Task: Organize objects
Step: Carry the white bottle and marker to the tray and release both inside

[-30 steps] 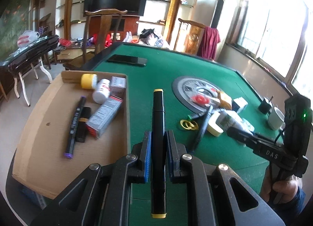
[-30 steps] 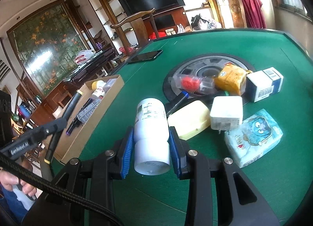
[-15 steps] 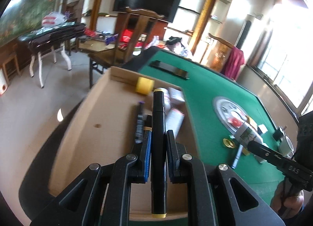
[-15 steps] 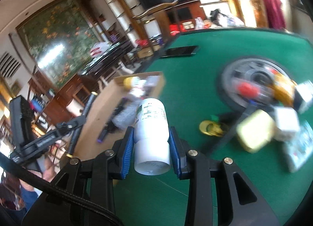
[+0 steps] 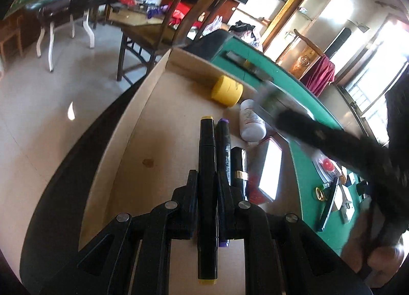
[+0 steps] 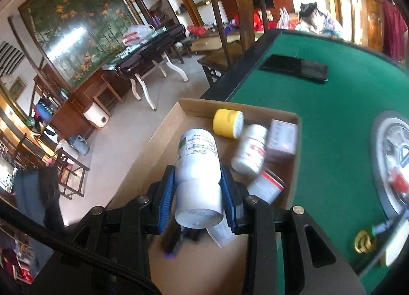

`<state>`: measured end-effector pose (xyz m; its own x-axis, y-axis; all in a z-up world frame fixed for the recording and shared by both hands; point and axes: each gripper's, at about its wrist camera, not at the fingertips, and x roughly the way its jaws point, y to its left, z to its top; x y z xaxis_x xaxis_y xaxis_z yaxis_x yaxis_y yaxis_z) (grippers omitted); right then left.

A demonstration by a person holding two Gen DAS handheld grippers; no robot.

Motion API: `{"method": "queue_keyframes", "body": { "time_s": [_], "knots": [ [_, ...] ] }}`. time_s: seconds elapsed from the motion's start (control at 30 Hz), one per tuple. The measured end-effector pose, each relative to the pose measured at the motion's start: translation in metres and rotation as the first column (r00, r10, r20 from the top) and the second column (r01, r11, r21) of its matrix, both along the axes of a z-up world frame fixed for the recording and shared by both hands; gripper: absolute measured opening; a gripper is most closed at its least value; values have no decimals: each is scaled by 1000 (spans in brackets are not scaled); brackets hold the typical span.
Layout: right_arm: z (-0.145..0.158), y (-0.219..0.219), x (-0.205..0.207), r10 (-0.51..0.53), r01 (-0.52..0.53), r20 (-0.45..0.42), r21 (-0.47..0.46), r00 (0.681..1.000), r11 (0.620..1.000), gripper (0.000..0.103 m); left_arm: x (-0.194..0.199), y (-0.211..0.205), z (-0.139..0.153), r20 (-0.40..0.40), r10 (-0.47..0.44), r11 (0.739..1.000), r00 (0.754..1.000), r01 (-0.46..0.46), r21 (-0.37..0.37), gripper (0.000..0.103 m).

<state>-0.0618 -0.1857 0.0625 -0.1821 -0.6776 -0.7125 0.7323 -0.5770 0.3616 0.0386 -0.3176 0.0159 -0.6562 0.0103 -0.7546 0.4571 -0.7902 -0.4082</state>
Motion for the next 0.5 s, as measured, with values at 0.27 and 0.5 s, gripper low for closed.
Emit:
{"method": "queue_keyframes", "body": {
  "time_s": [0.27,0.5],
  "knots": [
    [-26,-48,-22,-30,25,57,74,998,997,32,-2,-5,-8,8,-14,999,1000,14,33,12],
    [-33,-58,-27,-43,39,30,107,999,994,32,-4,-6,-8,9,-29,998,1000,29,50,12]
  ]
}}
